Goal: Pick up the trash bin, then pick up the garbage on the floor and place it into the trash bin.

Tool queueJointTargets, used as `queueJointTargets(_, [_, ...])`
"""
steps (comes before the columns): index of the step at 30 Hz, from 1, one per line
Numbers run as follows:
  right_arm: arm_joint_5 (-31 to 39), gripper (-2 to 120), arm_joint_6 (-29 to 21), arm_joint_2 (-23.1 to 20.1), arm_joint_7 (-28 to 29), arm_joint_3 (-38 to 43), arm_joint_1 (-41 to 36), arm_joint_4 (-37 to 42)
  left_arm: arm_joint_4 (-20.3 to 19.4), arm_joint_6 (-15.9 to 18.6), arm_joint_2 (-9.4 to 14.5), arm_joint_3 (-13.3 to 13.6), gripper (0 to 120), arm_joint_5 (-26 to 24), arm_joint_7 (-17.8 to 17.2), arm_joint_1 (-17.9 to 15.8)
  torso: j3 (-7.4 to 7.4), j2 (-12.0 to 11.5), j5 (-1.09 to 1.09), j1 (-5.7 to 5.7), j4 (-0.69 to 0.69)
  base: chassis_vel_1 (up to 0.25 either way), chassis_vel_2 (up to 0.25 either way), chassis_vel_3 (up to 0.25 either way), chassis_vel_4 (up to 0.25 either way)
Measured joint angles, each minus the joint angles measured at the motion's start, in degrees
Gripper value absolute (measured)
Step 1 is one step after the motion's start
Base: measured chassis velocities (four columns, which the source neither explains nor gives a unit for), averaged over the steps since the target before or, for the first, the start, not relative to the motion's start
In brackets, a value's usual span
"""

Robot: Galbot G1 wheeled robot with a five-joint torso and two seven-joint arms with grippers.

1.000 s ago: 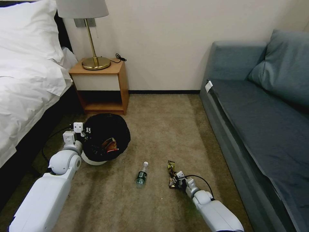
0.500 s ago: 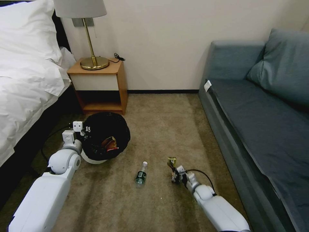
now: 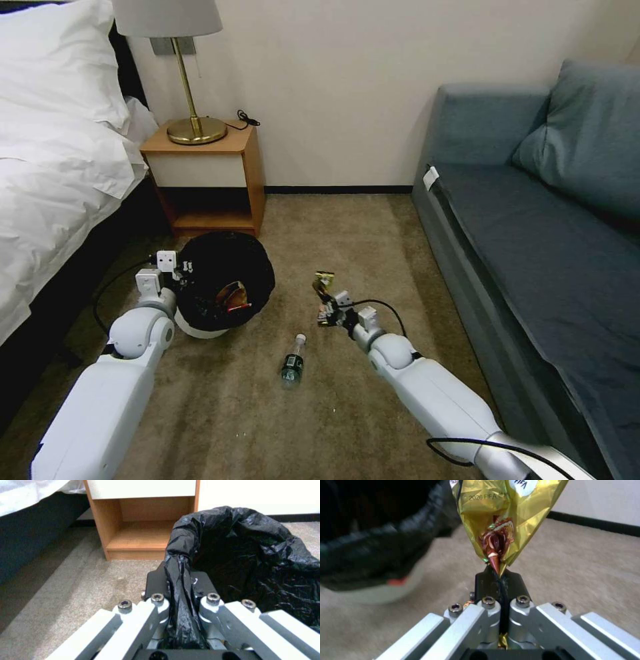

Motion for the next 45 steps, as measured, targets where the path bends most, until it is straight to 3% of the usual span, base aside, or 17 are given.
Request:
queueJointTargets(17, [4.14, 0, 1.47, 6.2, 4.09, -8.52, 7.61, -1.28, 1.96, -0.9, -4.22, -0.13, 6, 2.71, 0.83, -0.26, 0.0, 0.0, -0.01, 0.0, 0.01, 0.0, 0.0, 0.0, 0.0])
queueJointTargets(32, [3.37, 1, 2.57, 13.15, 8.4, -12.24, 9.05, -5.71, 2.16, -1.08, -5.14, -0.91, 6, 3.64, 1.17, 0.41, 0.0, 0.0, -0.01, 0.0, 0.02, 0.0, 0.0, 0.0, 0.0])
queueJointTargets(45, [1.58, 54, 3.59, 15.68, 9.18, -11.26, 9.17, -9.53, 2.89, -0.91, -4.87, -0.01, 6, 2.97, 0.8, -1.67, 0.0, -0.01, 0.0, 0.0, 0.0, 0.0, 0.0, 0.0, 0.0])
